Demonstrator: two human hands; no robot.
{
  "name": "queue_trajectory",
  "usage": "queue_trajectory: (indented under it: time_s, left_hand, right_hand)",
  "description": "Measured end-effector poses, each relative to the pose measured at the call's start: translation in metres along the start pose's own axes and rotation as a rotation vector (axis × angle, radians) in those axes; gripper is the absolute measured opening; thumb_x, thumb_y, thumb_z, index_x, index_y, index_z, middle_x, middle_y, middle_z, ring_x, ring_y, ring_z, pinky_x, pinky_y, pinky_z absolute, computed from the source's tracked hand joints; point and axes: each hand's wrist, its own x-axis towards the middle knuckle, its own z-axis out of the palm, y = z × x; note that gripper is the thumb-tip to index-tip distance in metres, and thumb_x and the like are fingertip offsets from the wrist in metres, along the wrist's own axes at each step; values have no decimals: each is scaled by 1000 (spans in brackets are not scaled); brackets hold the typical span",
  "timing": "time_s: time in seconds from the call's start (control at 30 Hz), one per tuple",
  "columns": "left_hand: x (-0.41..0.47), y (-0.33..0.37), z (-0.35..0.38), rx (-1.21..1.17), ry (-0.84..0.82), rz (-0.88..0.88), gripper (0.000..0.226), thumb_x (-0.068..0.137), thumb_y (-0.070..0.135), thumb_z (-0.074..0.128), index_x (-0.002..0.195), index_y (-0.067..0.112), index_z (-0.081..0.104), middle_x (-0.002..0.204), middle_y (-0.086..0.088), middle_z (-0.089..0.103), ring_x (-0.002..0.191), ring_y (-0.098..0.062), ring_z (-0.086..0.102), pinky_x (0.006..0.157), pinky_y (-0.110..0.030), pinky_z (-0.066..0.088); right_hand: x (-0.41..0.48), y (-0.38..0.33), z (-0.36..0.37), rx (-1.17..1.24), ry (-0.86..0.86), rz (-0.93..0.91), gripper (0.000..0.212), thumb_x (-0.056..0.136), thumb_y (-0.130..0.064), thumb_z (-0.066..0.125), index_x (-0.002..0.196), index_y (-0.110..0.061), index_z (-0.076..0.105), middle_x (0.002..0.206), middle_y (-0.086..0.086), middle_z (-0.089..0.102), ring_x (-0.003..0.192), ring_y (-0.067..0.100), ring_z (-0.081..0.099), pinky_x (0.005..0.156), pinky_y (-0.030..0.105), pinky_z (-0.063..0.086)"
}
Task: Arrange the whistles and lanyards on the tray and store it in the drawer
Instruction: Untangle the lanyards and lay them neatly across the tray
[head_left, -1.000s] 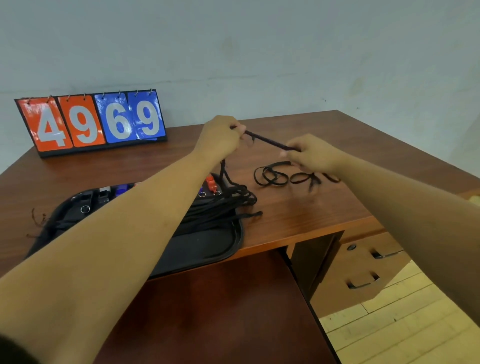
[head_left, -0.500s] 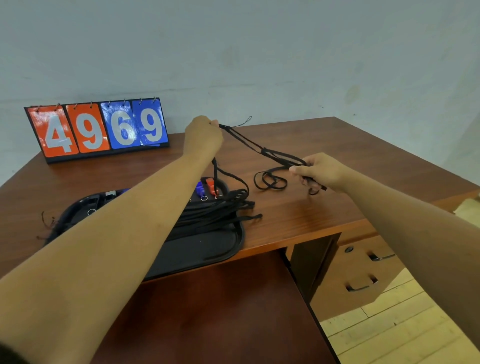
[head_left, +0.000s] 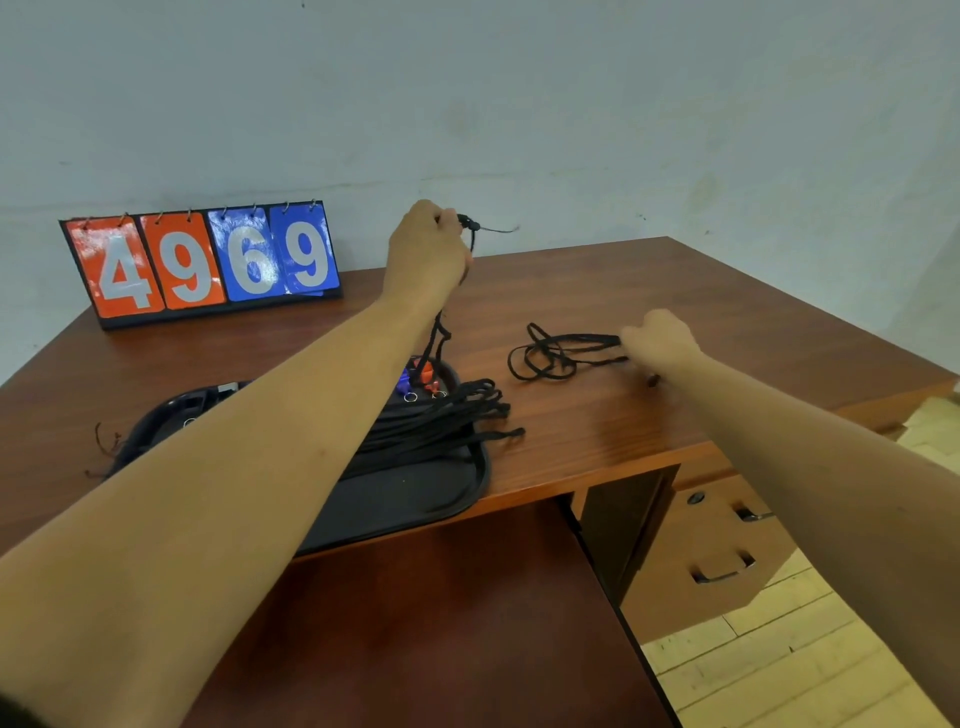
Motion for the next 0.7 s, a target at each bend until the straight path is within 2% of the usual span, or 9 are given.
queue_trajectory:
  time_s: [0.07,0.1,0.2,0.27,0.37,0.47,0.53,0.6,0.7]
  left_hand:
    - [-6,7,-3,-25,-72,32,28,105,26,38,100,9,61,76,-2,64,58,-7,53,60,-21,45]
    - [-10,10,-4,-46,-122,33,28,105,26,40,97,12,62,71,1,63,54,-6,51,58,-21,45]
    - [-22,18,-8,-129,-250,-18,27,105,26,42,95,13,64,65,4,58,45,-4,46,48,-16,44]
    - [-30,20,-13,-237,-323,-67,28,105,26,43,97,11,66,64,4,57,46,-6,46,49,-19,43]
    - [-41,16,-26,-344,-411,-100,27,104,26,45,95,10,65,62,4,56,51,-9,46,53,-22,42]
    - [-54,9,-40,-325,-394,-97,27,103,27,47,92,12,66,61,5,55,54,-9,47,59,-25,43]
    - [-64,3,-52,-299,-371,-108,28,102,29,48,91,13,68,61,6,57,57,-10,49,64,-27,44]
    - [-76,-1,-67,-239,-359,-97,28,102,30,50,93,13,70,65,6,60,63,-11,53,71,-29,47]
    - [-93,-1,-84,-143,-371,-54,25,101,28,51,98,16,71,77,5,67,73,-9,59,75,-23,50]
  right_hand:
    - [-11,-16,-1,40,-16,-125,42,98,-20,54,137,-3,52,126,14,61,107,28,61,85,33,47]
    - [-18,-26,-4,129,-38,-208,52,97,-24,59,146,-11,47,138,8,57,114,23,58,94,31,43]
    - [-37,-52,-15,485,-263,-398,69,80,-38,76,144,-28,51,144,-7,56,130,13,53,114,38,39]
    - [-48,-62,-16,648,-429,-463,73,76,-36,80,143,-29,52,142,-9,59,131,10,54,113,47,41]
    - [-66,-76,-15,741,-538,-521,62,84,-23,78,141,-20,54,132,0,67,125,18,62,108,47,45]
    - [-86,-84,-16,649,-492,-582,29,93,-24,70,118,-11,70,100,2,77,100,16,71,96,37,51]
    - [-97,-85,-15,628,-480,-604,20,97,-25,64,99,-7,73,76,0,69,78,16,67,83,34,51]
    - [-111,-88,-15,616,-456,-608,21,100,-28,61,95,-11,73,70,-1,63,74,17,64,79,34,50]
    - [-130,-96,-18,587,-394,-625,24,101,-31,57,92,-15,73,78,1,67,77,14,62,81,32,49]
